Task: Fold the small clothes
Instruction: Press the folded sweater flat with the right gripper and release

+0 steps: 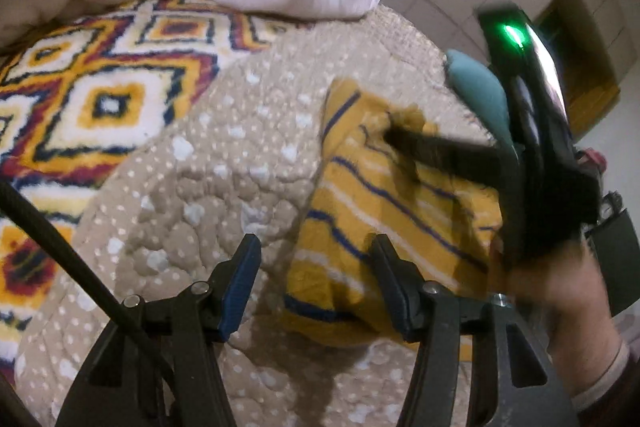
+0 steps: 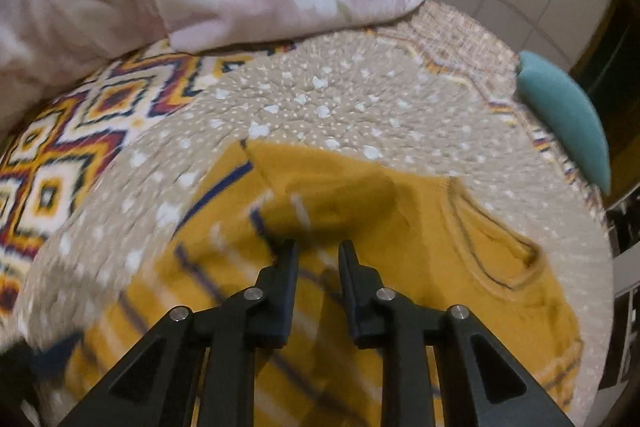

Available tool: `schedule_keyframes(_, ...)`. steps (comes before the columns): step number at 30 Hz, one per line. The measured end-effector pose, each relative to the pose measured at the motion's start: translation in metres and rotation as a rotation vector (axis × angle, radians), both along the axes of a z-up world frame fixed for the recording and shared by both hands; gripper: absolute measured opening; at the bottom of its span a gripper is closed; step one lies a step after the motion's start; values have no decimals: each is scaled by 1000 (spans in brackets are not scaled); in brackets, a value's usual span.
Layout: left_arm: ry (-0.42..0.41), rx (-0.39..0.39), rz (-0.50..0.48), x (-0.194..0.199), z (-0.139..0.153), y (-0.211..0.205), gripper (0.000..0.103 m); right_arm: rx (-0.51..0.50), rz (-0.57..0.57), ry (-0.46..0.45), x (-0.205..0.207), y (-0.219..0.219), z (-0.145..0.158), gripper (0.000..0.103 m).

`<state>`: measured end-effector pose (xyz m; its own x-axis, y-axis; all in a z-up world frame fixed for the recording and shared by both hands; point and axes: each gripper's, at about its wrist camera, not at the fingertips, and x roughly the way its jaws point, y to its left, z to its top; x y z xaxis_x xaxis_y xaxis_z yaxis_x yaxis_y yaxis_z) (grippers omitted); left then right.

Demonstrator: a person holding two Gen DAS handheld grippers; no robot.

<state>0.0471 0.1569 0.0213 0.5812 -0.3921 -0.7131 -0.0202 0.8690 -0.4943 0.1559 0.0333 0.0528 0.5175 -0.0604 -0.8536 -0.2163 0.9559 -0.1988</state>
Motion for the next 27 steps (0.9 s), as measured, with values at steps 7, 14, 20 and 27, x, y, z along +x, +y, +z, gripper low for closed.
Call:
schedule_keyframes(7, 14, -67, 6, 2, -5, 11, 57, -89, -46, 34, 43, 3, -17, 52)
schedule_keyframes(14, -4, -31, 21, 0, -2, 6, 57, 6, -38, -22, 1, -48, 38, 63)
schedule_keyframes(20, -44, -138, 151, -11, 8, 35, 59, 132, -114, -30, -72, -138, 72, 69)
schedule_keyframes(27, -37, -213, 284, -13, 5, 70, 70, 96, 126, -27, -150, -85, 61, 69)
